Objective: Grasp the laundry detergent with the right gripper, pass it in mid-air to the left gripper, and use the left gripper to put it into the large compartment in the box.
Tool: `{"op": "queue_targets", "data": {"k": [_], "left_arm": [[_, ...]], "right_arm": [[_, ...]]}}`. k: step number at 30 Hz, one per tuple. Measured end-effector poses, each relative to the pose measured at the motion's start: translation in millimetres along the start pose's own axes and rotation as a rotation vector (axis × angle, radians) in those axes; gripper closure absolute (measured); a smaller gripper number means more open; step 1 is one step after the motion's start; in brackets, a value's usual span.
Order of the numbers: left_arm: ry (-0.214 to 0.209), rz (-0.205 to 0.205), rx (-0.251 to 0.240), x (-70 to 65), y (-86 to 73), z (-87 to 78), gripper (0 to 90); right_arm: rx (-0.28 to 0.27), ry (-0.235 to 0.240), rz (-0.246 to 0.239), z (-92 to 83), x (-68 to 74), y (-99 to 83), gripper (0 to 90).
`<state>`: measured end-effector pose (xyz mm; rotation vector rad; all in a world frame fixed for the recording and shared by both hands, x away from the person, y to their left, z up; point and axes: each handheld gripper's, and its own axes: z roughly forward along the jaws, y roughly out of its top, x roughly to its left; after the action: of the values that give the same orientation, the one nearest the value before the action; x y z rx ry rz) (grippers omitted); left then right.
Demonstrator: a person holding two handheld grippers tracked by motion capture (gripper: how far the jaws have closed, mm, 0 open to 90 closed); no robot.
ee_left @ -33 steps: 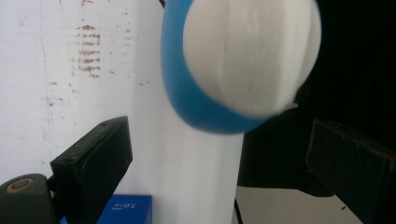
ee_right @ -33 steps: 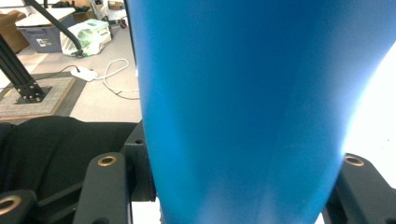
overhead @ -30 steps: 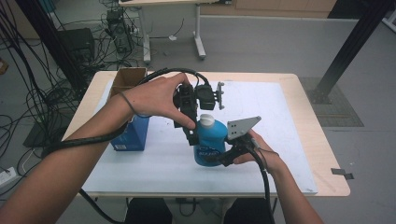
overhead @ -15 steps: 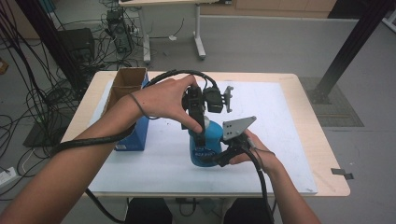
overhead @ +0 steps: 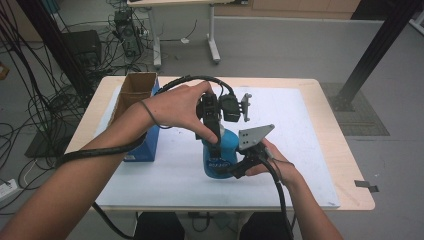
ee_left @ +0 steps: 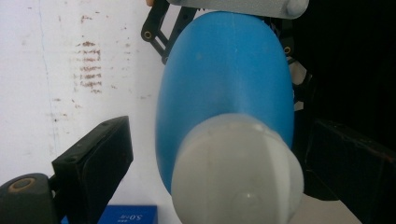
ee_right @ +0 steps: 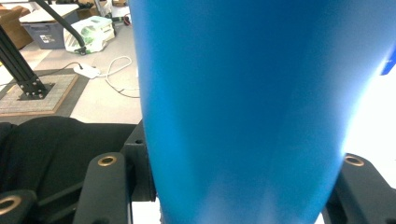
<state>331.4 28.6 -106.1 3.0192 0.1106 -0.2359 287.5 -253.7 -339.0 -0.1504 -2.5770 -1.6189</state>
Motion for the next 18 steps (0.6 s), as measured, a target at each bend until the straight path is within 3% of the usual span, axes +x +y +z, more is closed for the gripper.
{"op": "queue_targets", "data": {"k": [18], "left_arm": [[0.001,-0.007,-0.004,0.3,-5.0,-0.2,7.7]], "right_arm": [[0.001,-0.001,0.003,1.3,-0.1,0.6,41.0]]}}
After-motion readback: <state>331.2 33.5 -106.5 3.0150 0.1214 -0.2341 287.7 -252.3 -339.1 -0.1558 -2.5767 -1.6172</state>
